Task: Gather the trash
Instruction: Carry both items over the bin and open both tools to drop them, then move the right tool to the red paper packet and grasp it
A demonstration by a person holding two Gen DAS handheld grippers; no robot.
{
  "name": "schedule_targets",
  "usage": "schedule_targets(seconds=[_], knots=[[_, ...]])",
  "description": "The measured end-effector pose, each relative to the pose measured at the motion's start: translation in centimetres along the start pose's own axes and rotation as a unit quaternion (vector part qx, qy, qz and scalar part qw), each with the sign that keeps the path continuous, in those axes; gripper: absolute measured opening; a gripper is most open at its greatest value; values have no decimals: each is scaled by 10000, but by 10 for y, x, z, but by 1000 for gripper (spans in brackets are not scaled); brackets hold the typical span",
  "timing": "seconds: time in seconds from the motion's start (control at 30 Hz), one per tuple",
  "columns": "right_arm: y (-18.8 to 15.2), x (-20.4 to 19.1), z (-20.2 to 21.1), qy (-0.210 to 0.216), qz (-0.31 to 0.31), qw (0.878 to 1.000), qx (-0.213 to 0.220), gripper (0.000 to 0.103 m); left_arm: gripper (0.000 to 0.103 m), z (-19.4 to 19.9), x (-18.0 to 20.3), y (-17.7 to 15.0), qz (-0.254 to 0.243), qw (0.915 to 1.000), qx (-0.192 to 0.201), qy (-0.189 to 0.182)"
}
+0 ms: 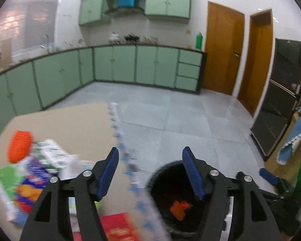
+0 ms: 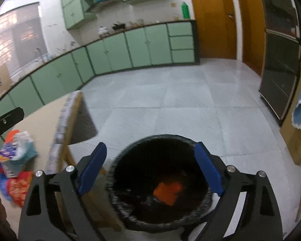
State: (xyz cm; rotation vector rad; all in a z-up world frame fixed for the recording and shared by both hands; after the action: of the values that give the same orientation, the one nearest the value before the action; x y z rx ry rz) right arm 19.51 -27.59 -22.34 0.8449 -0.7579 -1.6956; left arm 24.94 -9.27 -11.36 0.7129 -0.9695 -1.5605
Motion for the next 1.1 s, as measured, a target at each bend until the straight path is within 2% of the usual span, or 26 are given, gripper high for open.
schedule_targets(seconds=[0.1,0.37,0.5,0.67,0.9,1.1], knots=[[-3,-31,21,286,41,9995,137,88,67,29,-33,-5,-49,9993,141,334],[-20,-112,70,795,423,9946,511,91,72,85,-116,-35,162,9940,170,1064],[-35,-146,78,1068,614,9913,467,91,73,104,-143,-53,305,9914,139,1267],[-55,-181,77,1398,782,9869,214,92,74,121,-165,-74,271,9877,111,1534],[-76,-211,71,1417,1024,9846,-24,94,74,126,-184,-89,413,9858,55,1629],[-86,-220,57,1295,1226,9838,-174,96,74,127,-196,-99,522,9847,-15,1660]])
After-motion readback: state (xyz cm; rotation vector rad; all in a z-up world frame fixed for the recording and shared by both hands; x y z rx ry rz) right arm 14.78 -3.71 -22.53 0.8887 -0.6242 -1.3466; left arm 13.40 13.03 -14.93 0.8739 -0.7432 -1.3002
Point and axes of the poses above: each gripper's, at about its wrist camera, not at the fingertips, and z roughly against the way its jaws point, x to its right, y to its top, the point moved 8 cm from there along -z, roughly the way its jaws point, and after that the axes turned 3 degrees about x, right-handed, at the moved point
